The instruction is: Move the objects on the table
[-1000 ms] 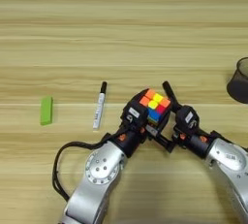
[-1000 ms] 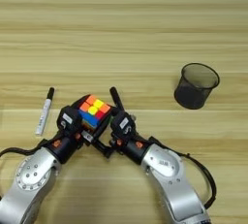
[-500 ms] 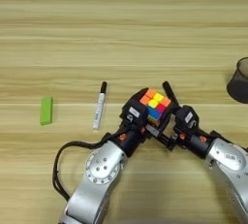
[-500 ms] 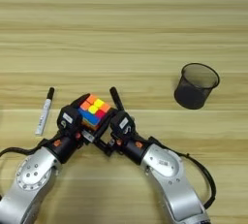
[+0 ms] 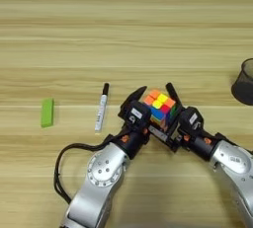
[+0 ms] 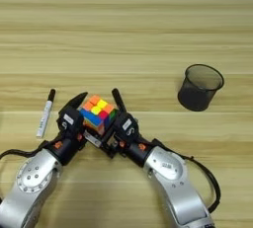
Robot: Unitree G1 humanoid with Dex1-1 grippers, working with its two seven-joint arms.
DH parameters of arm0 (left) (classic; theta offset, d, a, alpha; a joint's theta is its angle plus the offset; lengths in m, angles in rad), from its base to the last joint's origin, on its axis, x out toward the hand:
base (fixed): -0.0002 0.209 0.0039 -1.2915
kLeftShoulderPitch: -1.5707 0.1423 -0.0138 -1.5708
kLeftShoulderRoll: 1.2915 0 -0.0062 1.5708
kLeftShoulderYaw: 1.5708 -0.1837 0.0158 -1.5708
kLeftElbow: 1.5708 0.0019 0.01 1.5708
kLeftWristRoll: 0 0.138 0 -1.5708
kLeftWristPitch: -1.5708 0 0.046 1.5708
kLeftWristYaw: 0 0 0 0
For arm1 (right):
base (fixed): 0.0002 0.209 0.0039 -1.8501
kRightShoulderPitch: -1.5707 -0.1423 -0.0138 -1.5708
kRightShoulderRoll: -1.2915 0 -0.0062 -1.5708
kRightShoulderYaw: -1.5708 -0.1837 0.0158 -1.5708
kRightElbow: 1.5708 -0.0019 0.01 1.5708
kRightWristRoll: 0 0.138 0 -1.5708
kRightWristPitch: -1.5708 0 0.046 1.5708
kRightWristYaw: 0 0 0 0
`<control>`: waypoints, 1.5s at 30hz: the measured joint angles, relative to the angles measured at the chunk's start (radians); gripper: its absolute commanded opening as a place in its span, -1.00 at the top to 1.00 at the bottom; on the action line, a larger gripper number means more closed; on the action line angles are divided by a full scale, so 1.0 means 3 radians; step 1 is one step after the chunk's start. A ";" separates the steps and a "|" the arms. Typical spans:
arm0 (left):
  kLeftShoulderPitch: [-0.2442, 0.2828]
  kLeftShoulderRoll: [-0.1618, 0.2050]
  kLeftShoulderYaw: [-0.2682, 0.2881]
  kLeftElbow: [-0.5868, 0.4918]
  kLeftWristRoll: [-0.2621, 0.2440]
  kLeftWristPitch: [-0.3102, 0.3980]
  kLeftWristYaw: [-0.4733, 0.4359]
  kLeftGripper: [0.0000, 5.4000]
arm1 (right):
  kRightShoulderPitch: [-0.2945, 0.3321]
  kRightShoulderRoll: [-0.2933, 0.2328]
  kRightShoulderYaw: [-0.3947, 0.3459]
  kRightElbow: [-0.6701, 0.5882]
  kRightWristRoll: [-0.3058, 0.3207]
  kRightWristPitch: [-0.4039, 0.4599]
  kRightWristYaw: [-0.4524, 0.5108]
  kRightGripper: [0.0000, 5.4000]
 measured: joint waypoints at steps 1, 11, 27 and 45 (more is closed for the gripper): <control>-0.0001 0.0000 0.0000 0.0002 0.0000 -0.0001 0.0000 -1.00 | 0.0000 0.0000 0.0000 0.0001 0.0000 0.0000 -0.0001 -0.23; -0.0005 -0.0022 0.0050 0.0011 -0.0005 -0.0016 0.0023 -1.00 | -0.0046 0.0044 -0.0012 0.0060 0.0000 -0.0018 -0.0023 -0.23; 0.0007 -0.0118 0.0261 -0.0108 -0.0234 -0.0180 0.0037 -1.00 | -0.0119 0.0069 -0.0029 0.0061 0.0005 -0.0048 -0.0029 -0.23; 0.0010 -0.0166 0.0480 -0.0215 -0.0386 -0.0273 0.0090 -1.00 | -0.0120 0.0067 -0.0035 0.0086 0.0001 -0.0049 -0.0079 -0.23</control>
